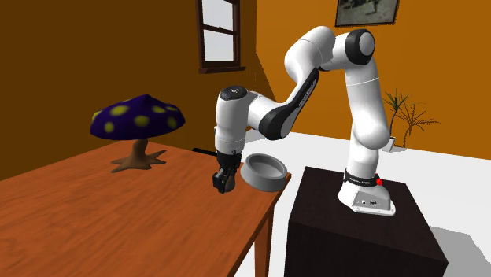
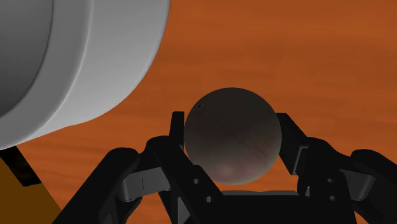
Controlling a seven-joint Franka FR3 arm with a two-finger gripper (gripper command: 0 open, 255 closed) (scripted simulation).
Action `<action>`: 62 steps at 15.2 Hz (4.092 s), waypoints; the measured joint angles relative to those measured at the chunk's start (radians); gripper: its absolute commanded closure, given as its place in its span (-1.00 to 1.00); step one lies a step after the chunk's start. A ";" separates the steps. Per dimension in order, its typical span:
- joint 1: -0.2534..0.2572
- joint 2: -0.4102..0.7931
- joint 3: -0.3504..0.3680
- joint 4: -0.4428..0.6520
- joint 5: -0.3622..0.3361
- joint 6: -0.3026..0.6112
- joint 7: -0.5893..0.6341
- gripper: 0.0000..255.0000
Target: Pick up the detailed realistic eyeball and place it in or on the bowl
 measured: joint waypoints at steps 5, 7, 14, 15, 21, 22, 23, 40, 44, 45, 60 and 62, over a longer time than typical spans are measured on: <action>0.000 0.000 0.000 0.000 0.000 0.000 0.000 1.00; 0.000 0.000 0.000 0.000 0.000 0.000 0.000 1.00; -0.019 -0.052 0.021 0.028 0.057 -0.052 -0.052 1.00; -0.020 -0.058 0.024 0.033 0.064 -0.060 -0.058 1.00; -0.031 -0.099 0.039 0.069 0.110 -0.115 -0.099 1.00; -0.034 -0.107 0.041 0.075 0.118 -0.125 -0.108 1.00; -0.034 -0.109 0.042 0.085 0.123 -0.135 -0.113 1.00; -0.074 -0.632 -0.069 -0.267 0.504 -0.083 -0.450 1.00; -0.031 -0.757 -0.131 -0.389 0.569 -0.065 -0.517 1.00; -0.030 -0.758 -0.131 -0.403 0.570 -0.052 -0.517 1.00; -0.052 -0.691 -0.081 -0.508 0.539 0.110 -0.457 1.00; -0.052 -0.691 -0.081 -0.509 0.539 0.111 -0.457 1.00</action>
